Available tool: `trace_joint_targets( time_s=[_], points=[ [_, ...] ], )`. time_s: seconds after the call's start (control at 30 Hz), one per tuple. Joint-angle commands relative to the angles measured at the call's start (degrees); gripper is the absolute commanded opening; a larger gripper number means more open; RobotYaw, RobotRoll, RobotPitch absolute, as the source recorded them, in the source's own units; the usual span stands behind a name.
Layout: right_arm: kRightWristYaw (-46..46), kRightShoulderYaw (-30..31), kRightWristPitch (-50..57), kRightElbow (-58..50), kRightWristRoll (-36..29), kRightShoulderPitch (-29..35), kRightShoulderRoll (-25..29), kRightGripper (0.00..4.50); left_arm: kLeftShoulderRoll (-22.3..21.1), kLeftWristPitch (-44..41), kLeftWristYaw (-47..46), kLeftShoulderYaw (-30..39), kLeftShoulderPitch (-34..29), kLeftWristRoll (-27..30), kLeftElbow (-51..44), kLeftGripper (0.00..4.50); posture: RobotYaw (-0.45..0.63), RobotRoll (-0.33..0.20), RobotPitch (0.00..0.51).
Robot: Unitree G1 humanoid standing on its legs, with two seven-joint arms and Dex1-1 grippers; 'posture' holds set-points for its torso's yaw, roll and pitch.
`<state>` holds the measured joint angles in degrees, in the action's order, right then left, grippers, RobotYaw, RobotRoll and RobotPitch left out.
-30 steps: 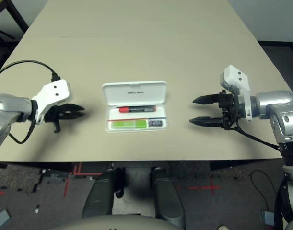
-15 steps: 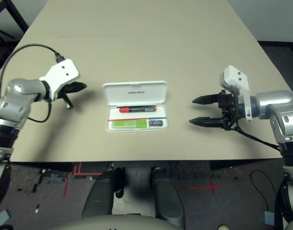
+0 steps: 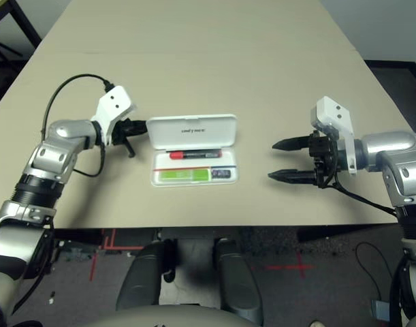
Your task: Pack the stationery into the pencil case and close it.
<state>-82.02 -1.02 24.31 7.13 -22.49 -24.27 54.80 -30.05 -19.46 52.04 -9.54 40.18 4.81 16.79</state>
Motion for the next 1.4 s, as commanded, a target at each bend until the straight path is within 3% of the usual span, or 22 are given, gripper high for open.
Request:
trace_joint_targets(
  time_s=[0.03, 0.5, 1.13, 1.4],
  points=[
    [-0.2, 0.0, -0.5, -0.2, 0.2, 0.4, 0.4, 4.5, 0.4, -0.8, 2.7, 0.1, -0.2, 2.2, -2.8, 0.02, -0.01, 0.0, 0.188],
    [-0.7, 1.1, -2.9, 1.5, 1.7, 0.6, 0.2, 4.5, -3.0, -7.4, 13.9, -4.8, -5.9, 7.2, -19.8, 0.02, -0.01, 0.0, 0.194],
    [-0.6, 2.8, -4.9, 2.3, 3.0, 0.3, -0.8, 4.5, -2.6, -3.5, 14.0, -13.1, -8.4, 1.9, -15.6, 0.02, -0.01, 0.0, 0.202],
    [0.6, 3.0, -5.8, 2.6, 3.2, 0.5, -2.3, 4.5, -3.0, -5.2, 13.6, -10.3, -12.1, 5.4, -18.5, 0.02, 0.0, 0.0, 0.211]
  ],
)
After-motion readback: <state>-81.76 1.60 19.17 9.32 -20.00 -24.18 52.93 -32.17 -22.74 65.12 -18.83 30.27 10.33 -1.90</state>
